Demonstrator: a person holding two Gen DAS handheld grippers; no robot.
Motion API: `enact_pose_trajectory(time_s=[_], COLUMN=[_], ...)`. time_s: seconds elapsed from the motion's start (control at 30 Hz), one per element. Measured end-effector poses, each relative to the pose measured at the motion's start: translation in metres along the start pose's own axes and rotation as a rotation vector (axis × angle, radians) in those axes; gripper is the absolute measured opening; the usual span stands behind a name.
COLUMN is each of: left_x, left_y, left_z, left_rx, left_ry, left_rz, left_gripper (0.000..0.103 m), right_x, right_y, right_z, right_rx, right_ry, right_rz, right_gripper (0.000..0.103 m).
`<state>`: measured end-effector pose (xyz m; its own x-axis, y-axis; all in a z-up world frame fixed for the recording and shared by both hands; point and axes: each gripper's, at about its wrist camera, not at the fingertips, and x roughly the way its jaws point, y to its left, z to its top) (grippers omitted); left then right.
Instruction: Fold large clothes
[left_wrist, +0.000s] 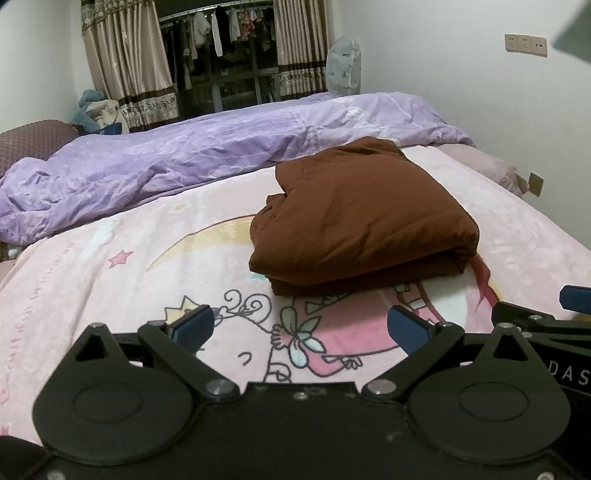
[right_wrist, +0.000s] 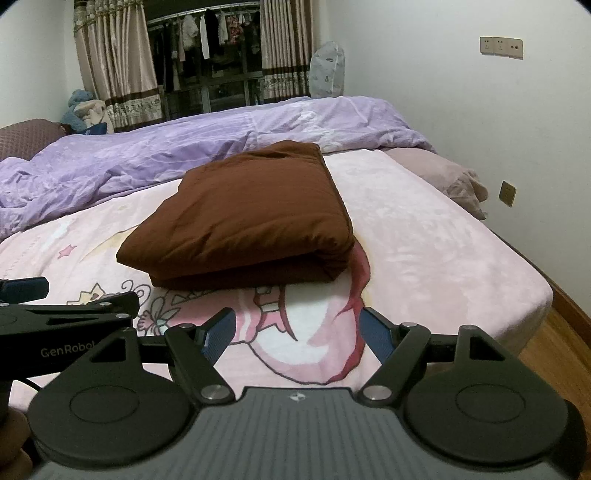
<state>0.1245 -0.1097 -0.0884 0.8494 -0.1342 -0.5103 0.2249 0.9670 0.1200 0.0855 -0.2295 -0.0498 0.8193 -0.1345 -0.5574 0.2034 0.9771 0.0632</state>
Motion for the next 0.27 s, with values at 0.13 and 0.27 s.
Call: enact_pose_trajectory(time_s=[0.13,0.27], left_x=[0.0003,-0.0031], left_y=[-0.0009,0.0], left_z=[0.0001,-0.001], left_rx=[-0.002,-0.016], left_ry=[-0.001,-0.028], left_rz=[0.0,-0.005], left_gripper=[0.103,0.103], right_x=[-0.0007,-0.0028], right_y=[-0.0017,-0.0027], right_z=[-0.0003,-0.0006], right_rx=[0.001,0.008], right_ry=[0.0,-0.007], right_rz=[-0.002,0.005], right_gripper=[0.089,0.089])
